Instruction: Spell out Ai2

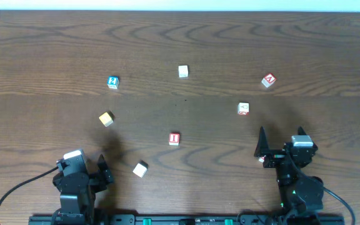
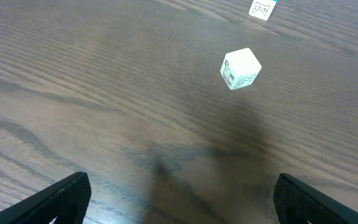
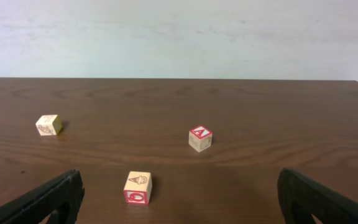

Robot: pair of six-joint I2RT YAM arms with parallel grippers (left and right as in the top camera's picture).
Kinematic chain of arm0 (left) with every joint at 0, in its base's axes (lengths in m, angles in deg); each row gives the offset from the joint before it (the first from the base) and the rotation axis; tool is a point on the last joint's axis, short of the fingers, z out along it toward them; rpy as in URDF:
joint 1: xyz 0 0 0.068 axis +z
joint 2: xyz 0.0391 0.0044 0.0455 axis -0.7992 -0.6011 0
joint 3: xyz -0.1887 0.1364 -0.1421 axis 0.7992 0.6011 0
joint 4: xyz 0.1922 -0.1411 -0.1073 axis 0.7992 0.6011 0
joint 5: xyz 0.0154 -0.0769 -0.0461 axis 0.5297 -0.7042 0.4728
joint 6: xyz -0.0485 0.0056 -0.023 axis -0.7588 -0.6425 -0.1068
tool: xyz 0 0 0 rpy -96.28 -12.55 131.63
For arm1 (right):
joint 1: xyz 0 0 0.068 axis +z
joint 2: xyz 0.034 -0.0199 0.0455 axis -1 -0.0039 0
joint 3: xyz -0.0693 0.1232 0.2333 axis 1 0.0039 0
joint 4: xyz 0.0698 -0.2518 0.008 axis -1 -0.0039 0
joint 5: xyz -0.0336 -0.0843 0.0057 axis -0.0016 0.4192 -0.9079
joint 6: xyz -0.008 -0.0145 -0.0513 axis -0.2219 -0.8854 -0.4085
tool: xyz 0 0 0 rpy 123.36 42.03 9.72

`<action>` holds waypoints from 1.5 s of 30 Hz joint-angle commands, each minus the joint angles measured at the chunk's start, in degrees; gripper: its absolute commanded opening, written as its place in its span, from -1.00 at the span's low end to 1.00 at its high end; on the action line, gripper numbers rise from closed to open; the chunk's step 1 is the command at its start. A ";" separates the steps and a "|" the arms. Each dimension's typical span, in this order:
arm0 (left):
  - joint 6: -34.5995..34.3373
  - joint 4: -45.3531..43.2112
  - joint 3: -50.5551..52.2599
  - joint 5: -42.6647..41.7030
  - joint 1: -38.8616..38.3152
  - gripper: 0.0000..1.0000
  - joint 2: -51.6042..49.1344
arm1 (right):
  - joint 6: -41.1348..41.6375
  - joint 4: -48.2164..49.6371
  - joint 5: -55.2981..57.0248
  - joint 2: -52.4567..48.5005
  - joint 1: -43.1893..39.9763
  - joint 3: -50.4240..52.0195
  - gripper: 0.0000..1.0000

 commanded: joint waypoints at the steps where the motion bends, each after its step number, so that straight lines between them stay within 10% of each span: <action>1: 0.39 1.99 0.26 1.05 0.17 0.90 0.33 | -1.05 -0.04 -0.26 0.61 -0.96 0.66 0.98; 30: 0.39 1.99 0.26 1.05 0.17 0.91 0.33 | 19.41 12.50 -36.68 -2.23 -0.39 0.07 0.99; 45: 0.39 1.99 0.26 1.05 0.17 0.90 0.33 | 14.34 10.47 -39.21 -51.95 10.40 -30.53 0.99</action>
